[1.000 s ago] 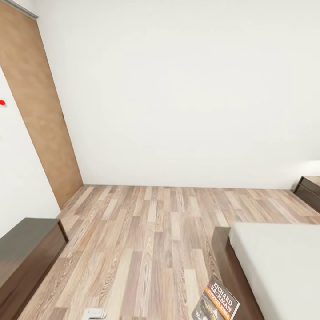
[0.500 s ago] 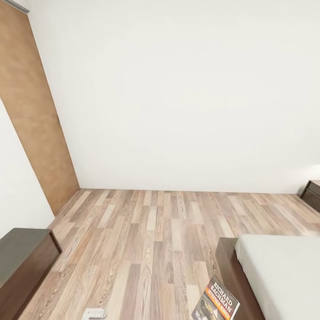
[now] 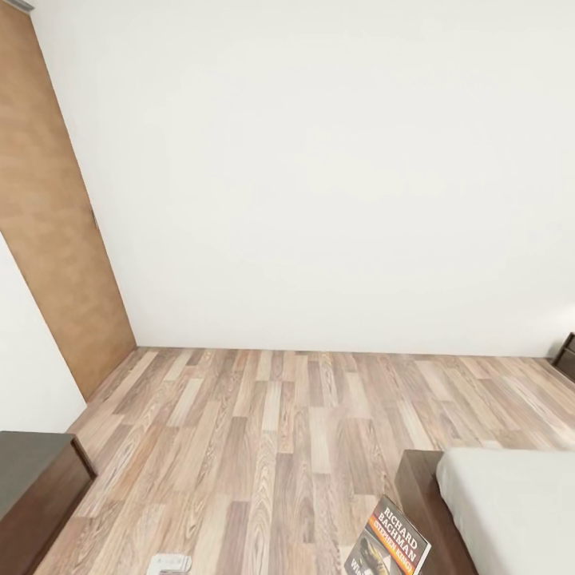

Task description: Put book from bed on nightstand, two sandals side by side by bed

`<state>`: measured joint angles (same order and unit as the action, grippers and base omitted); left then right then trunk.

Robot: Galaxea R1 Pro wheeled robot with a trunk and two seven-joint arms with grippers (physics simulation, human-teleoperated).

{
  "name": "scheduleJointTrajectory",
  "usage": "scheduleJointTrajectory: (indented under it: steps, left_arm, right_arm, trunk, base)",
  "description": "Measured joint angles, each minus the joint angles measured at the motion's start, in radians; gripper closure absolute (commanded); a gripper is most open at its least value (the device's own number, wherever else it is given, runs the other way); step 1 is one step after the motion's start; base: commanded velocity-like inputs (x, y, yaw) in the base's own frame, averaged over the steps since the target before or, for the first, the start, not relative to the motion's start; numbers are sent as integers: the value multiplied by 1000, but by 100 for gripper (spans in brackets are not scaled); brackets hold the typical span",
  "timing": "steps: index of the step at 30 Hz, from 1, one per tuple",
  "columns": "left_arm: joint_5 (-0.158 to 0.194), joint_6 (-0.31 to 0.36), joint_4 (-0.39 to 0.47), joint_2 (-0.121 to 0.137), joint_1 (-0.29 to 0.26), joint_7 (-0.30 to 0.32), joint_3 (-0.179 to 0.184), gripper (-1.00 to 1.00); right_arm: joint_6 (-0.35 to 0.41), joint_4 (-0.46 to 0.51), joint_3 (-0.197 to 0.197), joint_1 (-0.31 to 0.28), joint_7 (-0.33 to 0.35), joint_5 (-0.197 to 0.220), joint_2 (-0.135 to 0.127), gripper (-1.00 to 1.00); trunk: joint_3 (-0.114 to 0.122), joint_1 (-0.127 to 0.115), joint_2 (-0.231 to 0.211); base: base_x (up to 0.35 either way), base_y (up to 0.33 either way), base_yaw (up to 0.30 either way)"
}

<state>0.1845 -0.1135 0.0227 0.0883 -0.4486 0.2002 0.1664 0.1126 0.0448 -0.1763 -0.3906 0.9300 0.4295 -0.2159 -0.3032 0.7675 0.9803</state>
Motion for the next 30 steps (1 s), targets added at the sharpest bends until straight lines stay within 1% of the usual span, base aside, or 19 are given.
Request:
scheduleJointTrajectory:
  steps: [30]
  left_arm:
    - [0,0,0,0,0,0,0,-100]
  right_arm:
    - [0,0,0,0,0,0,0,100]
  trunk:
    - [0,0,0]
  base:
    - [330,0,0]
